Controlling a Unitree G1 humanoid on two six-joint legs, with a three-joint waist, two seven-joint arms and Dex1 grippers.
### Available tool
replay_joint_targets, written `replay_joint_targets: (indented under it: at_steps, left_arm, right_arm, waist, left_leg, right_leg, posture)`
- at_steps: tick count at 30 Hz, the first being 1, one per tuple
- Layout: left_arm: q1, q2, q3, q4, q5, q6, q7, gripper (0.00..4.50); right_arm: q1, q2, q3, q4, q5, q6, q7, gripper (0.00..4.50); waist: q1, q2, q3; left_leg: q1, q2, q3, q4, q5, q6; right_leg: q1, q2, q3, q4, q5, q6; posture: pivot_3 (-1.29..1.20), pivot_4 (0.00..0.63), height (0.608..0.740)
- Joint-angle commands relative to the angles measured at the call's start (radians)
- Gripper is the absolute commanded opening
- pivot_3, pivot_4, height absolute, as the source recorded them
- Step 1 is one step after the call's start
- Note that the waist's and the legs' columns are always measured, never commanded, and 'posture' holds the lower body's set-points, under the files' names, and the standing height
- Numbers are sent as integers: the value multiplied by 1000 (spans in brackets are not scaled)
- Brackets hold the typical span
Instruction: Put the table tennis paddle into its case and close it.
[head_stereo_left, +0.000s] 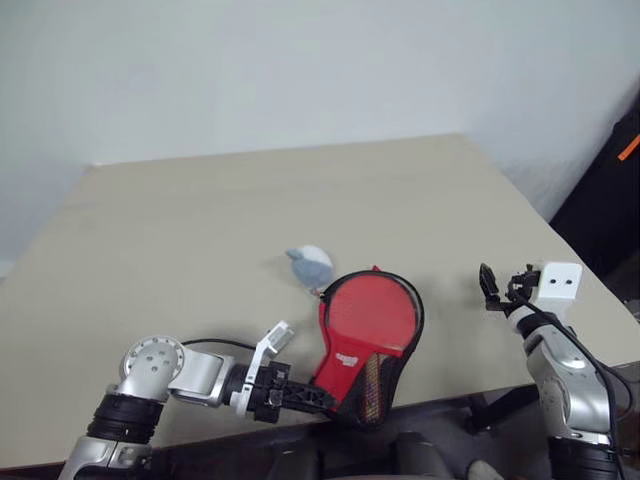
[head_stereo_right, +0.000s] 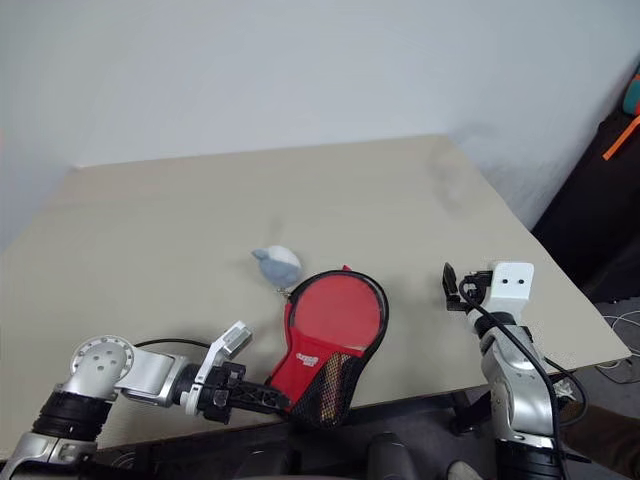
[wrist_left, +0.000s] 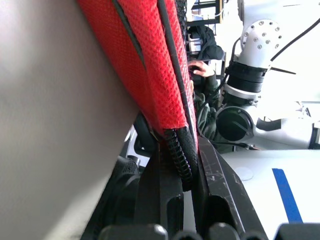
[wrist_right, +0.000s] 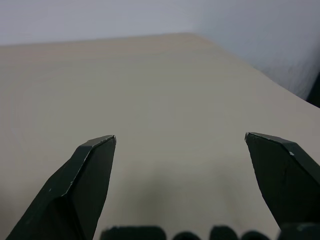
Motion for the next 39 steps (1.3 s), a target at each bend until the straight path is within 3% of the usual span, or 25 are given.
replay_joint_targets:
  at_steps: [1, 5, 15, 21, 25, 33, 39]
  left_arm:
    - [-28, 4, 25, 2, 11, 7, -43, 1124]
    - [-26, 21, 18, 1, 16, 7, -37, 2347]
    - [-1, 77, -9, -94, 92, -22, -120, 2347]
    - [-121, 40, -51, 69, 391, -333, -246, 2347]
    - [-133, 163, -23, 73, 490, -488, -460, 2347]
    - [-218, 66, -24, -12, 563, -630, -553, 2347]
    - [-182, -10, -123, -93, 739, -808, -529, 2347]
  right_arm:
    - [-13, -15, -12, -30, -4, -11, 4, 4500]
    - [-11, -7, -3, -32, -8, -12, 2, 4500]
    - [-7, -3, -9, -36, 7, -10, 11, 4500]
    - [-40, 6, -24, -25, 37, -22, 21, 4500]
    - [-80, 20, -23, -47, 118, 14, 67, 4500]
    - [-155, -14, 43, -66, 233, 133, 196, 4500]
    - [-244, -20, 93, -28, 316, 256, 285, 4500]
  waist:
    - [0, 0, 0]
    - [0, 0, 0]
    - [0, 0, 0]
    - [2, -1, 1]
    - [-14, -2, 1]
    - [0, -2, 2]
    - [0, -3, 3]
  left_leg:
    - [0, 0, 0, 0, 0, 0]
    - [0, 0, 0, 0, 0, 0]
    - [0, 0, 0, 0, 0, 0]
    - [0, 0, 0, 0, 0, -1]
    - [-1, 3, 2, -2, 0, -1]
    - [-1, 3, 3, -2, 0, -1]
    - [-1, 3, 3, -1, 0, -1]
  right_leg:
    - [0, 0, 0, 0, 0, 0]
    - [0, 0, 0, 0, 0, 0]
    - [-1, 0, 0, 0, 0, 0]
    - [0, 0, 0, 0, 0, 0]
    - [-3, 1, 0, 0, 0, 0]
    - [-2, 1, 0, 0, -1, -1]
    - [-1, 1, 0, 0, 0, 0]
  posture:
    - [0, 0, 740]
    - [0, 0, 740]
    - [0, 0, 740]
    - [0, 0, 740]
    - [0, 0, 740]
    - [0, 0, 740]
    - [0, 0, 740]
